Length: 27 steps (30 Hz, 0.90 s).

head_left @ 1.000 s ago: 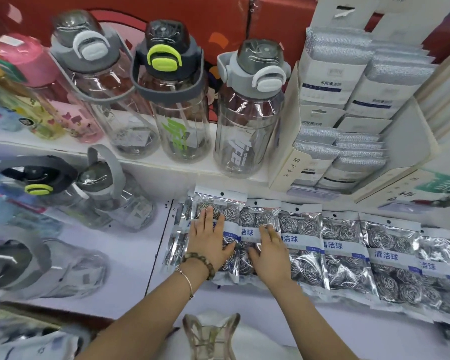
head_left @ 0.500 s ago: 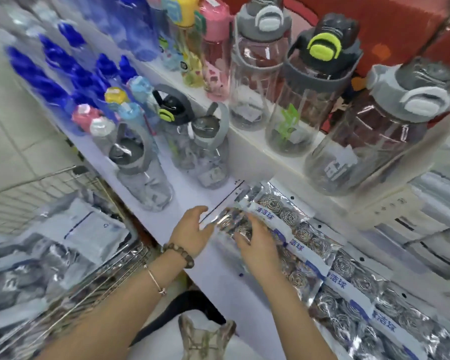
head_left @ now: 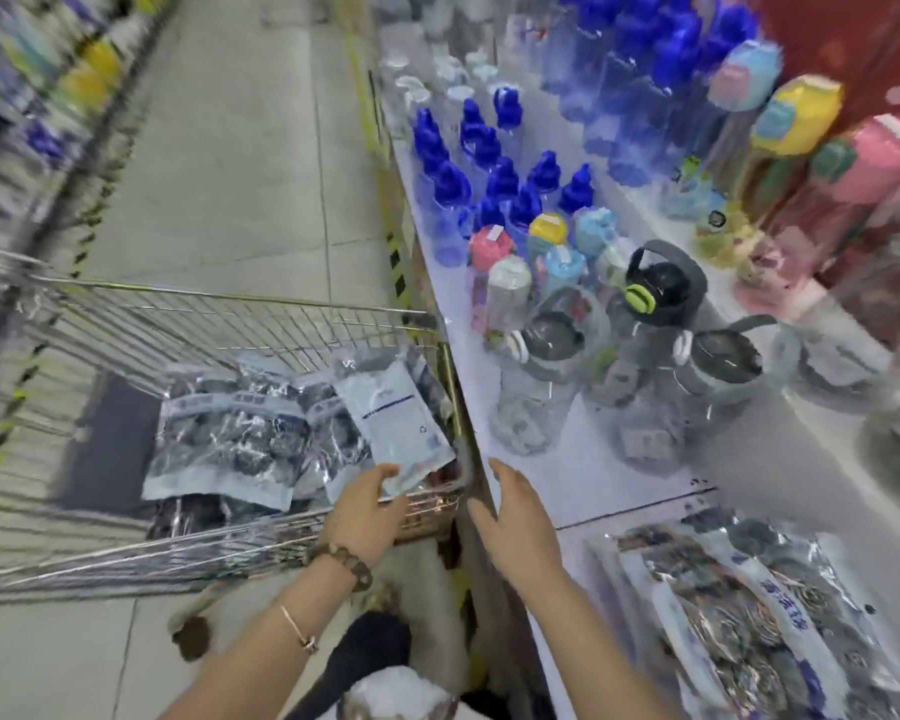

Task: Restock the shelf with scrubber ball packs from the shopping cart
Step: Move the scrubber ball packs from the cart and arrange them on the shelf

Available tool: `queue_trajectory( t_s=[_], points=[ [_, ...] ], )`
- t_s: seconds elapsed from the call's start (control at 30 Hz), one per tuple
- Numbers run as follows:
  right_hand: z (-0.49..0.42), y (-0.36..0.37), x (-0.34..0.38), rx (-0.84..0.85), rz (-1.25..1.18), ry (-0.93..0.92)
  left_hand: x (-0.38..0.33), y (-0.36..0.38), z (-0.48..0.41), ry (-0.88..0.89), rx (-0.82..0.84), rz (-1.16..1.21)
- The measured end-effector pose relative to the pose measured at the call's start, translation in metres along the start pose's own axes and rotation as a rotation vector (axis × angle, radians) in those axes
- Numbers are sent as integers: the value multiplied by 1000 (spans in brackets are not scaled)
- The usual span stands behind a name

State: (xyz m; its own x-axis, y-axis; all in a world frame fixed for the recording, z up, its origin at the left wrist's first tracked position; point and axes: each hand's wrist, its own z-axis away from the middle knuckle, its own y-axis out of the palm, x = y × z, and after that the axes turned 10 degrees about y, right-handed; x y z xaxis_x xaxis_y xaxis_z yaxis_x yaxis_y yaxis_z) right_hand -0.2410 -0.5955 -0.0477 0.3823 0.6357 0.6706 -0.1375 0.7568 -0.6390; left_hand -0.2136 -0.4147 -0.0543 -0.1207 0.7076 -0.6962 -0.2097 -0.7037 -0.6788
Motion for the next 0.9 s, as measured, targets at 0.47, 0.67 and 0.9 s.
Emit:
queue_trajectory(
  t_s=[0.47, 0.67, 0.9],
  points=[
    [-98, 138, 118, 192, 210, 117, 147, -115, -84, -101, 45, 2],
    [-122, 185, 146, 290, 267, 233, 204, -143, -115, -188, 106, -5],
    [-154, 237, 158, 395, 314, 263, 274, -157, -148, -412, 115, -41]
  ],
)
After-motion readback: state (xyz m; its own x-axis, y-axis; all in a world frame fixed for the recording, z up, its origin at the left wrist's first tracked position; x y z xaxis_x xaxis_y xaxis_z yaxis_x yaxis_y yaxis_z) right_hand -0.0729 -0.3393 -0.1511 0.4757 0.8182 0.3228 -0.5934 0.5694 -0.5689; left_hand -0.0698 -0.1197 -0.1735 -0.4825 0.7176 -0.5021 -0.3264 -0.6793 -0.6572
